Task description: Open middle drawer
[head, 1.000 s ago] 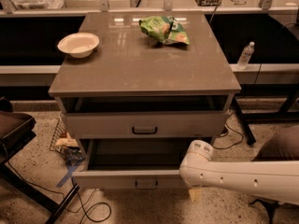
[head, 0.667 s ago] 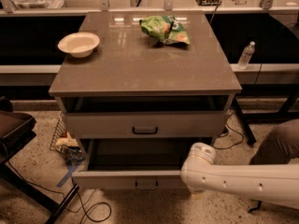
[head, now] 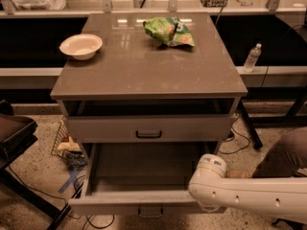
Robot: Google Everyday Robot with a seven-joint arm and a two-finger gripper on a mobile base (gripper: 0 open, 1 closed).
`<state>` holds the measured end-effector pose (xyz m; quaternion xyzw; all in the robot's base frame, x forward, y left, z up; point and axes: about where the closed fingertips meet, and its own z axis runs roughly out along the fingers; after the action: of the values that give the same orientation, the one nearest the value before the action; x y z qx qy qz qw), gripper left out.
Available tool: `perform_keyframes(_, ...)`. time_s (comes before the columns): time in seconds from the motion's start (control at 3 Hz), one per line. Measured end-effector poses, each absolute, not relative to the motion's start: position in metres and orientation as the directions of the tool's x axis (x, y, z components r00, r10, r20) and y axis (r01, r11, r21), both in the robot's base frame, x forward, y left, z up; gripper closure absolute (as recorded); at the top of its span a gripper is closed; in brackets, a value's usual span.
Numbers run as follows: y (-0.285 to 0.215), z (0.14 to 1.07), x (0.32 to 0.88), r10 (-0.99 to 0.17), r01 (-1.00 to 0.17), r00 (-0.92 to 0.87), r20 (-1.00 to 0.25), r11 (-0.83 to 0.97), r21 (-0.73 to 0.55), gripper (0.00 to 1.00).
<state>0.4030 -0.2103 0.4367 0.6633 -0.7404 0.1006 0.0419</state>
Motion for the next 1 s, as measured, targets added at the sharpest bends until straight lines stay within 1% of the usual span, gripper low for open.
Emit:
perform_keyframes(0.33, -0.2103, 0.4367, 0.403, -0.974, -0.991, -0.117, 0.196, 0.1, -0.093, 1.0)
perform_keyframes(0.67, -0.2106, 0.4358, 0.4021, -0.974, -0.991, -0.116, 0.196, 0.1, -0.091, 0.85)
perform_keyframes(1.0, -0.2111, 0.4348, 0.4012, -0.974, -0.991, -0.116, 0.197, 0.101, -0.089, 0.61)
